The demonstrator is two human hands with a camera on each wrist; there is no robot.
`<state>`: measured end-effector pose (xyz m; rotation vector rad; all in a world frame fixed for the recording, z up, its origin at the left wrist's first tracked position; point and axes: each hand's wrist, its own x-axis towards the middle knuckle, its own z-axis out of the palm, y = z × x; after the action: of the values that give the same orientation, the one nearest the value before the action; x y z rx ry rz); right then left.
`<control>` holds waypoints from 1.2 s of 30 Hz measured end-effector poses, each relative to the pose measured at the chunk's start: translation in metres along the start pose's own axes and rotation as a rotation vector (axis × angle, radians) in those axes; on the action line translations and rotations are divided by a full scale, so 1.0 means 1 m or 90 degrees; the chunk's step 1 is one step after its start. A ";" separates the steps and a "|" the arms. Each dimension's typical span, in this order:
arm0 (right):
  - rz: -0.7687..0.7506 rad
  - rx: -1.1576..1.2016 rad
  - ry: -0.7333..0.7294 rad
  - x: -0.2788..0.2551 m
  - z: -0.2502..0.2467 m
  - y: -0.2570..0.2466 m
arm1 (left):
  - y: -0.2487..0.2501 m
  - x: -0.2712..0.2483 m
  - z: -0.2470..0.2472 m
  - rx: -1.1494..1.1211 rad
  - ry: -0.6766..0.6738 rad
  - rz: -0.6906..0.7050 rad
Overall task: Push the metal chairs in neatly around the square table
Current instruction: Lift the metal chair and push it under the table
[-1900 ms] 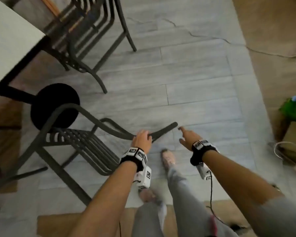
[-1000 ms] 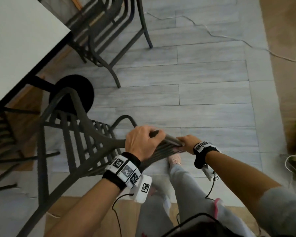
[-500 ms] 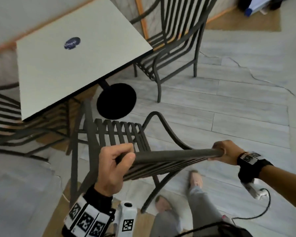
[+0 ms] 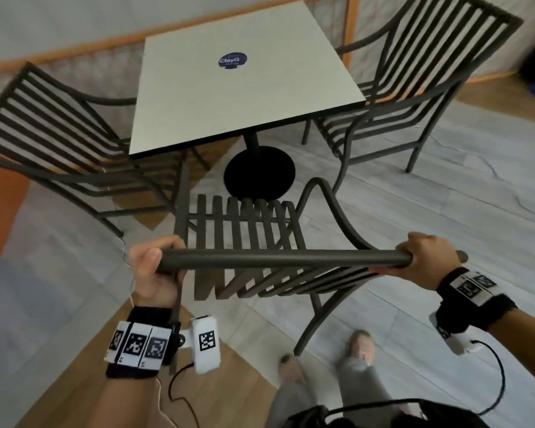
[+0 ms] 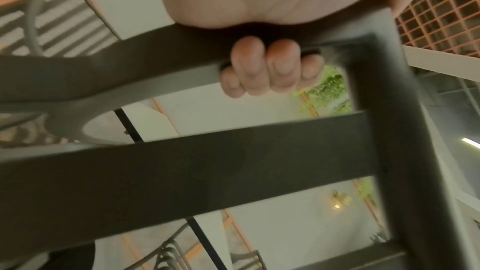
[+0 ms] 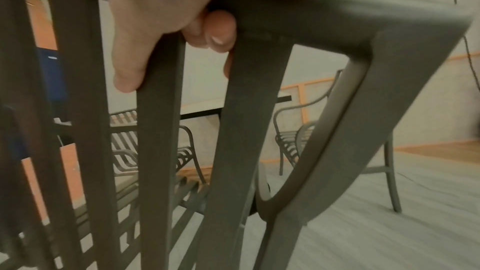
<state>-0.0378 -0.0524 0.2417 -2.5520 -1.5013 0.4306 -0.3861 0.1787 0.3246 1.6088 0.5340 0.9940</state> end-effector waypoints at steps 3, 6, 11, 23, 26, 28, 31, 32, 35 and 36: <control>-0.031 -0.049 0.022 0.008 -0.012 -0.017 | -0.021 -0.007 -0.019 -0.018 0.108 -0.018; -0.060 -0.086 0.044 0.018 -0.015 -0.035 | -0.044 -0.010 -0.041 0.022 0.182 -0.056; -0.201 -0.078 0.112 0.019 -0.001 -0.061 | -0.075 -0.033 -0.071 0.044 0.350 -0.139; -0.285 -0.192 0.011 0.043 0.001 -0.071 | -0.130 -0.069 -0.108 0.010 0.427 -0.231; -0.299 -0.183 -0.024 0.034 0.010 -0.062 | -0.142 -0.076 -0.106 -0.061 0.451 -0.273; -0.283 -0.176 -0.058 0.024 0.023 -0.060 | -0.147 -0.086 -0.101 -0.054 0.456 -0.281; -0.274 -0.157 -0.065 0.009 0.043 -0.053 | -0.154 -0.108 -0.095 -0.054 0.489 -0.302; -0.271 -0.156 -0.074 0.004 0.048 -0.052 | -0.158 -0.116 -0.095 -0.053 0.495 -0.310; -0.249 -0.166 -0.131 -0.011 0.064 -0.048 | -0.165 -0.138 -0.091 -0.072 0.488 -0.314; -0.238 -0.176 -0.135 -0.014 0.070 -0.047 | -0.167 -0.143 -0.090 -0.079 0.477 -0.300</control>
<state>-0.1050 -0.0428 0.1905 -2.3861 -2.2011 0.4806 -0.5115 0.1659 0.1236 0.8903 1.2637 1.2123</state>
